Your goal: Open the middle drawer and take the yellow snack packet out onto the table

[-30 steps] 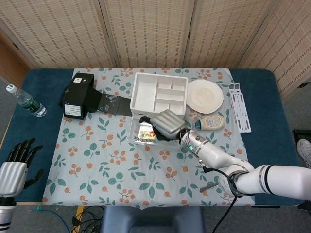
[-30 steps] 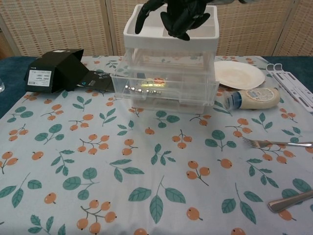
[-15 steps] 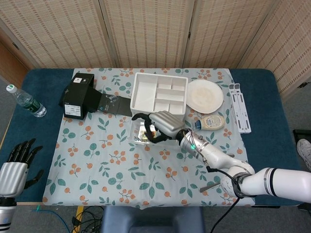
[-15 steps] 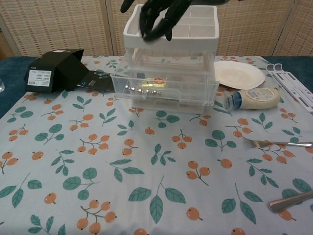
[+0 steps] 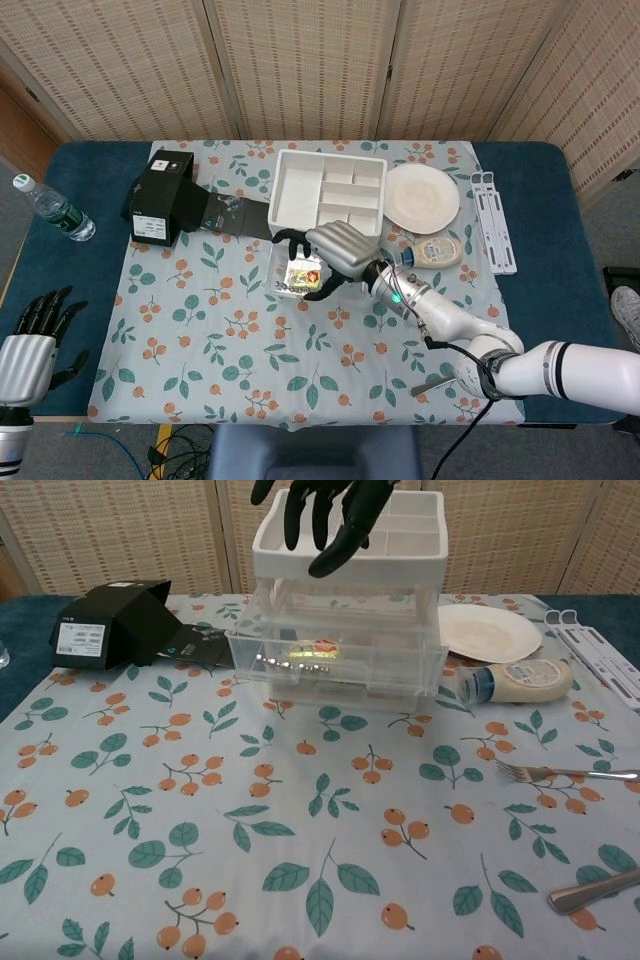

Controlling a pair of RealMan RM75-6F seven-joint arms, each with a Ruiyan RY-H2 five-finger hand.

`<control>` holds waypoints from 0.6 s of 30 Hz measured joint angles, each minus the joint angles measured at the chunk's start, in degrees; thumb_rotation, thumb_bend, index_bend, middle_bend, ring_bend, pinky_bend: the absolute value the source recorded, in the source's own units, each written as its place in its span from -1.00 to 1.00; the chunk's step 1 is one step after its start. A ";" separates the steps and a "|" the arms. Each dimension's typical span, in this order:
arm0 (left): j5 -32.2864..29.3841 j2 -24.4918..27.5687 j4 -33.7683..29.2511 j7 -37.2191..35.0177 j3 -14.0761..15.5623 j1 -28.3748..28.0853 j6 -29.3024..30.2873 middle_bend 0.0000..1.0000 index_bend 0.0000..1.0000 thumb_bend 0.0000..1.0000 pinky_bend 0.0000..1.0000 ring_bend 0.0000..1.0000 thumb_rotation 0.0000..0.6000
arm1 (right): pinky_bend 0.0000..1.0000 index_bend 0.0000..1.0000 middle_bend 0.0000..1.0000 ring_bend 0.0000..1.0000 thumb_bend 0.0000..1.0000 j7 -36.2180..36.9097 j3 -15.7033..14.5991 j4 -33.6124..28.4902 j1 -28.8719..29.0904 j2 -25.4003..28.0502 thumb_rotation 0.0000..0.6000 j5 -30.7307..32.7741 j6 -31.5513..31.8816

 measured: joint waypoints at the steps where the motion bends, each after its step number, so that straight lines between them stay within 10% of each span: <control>1: -0.01 0.02 -0.02 0.02 0.00 0.01 0.00 -0.86 -0.63 -0.46 -0.82 -0.87 1.00 | 0.74 -0.65 0.18 0.36 -1.00 -2.71 -0.30 0.47 0.31 -0.04 1.00 -0.55 0.29; 8: -0.02 0.19 -0.30 0.24 -0.07 0.04 0.07 -0.86 -0.63 -0.46 -0.82 -0.87 1.00 | 1.00 -0.65 0.77 0.97 -1.00 -18.27 -2.35 3.52 2.26 -0.31 1.00 -4.11 1.68; 18: -0.06 0.27 -0.64 0.45 -0.04 0.13 0.10 -0.86 -0.63 -0.46 -0.82 -0.88 1.00 | 1.00 -0.49 0.96 1.00 -0.98 -27.89 -5.04 8.69 4.44 -2.78 1.00 -6.81 -0.61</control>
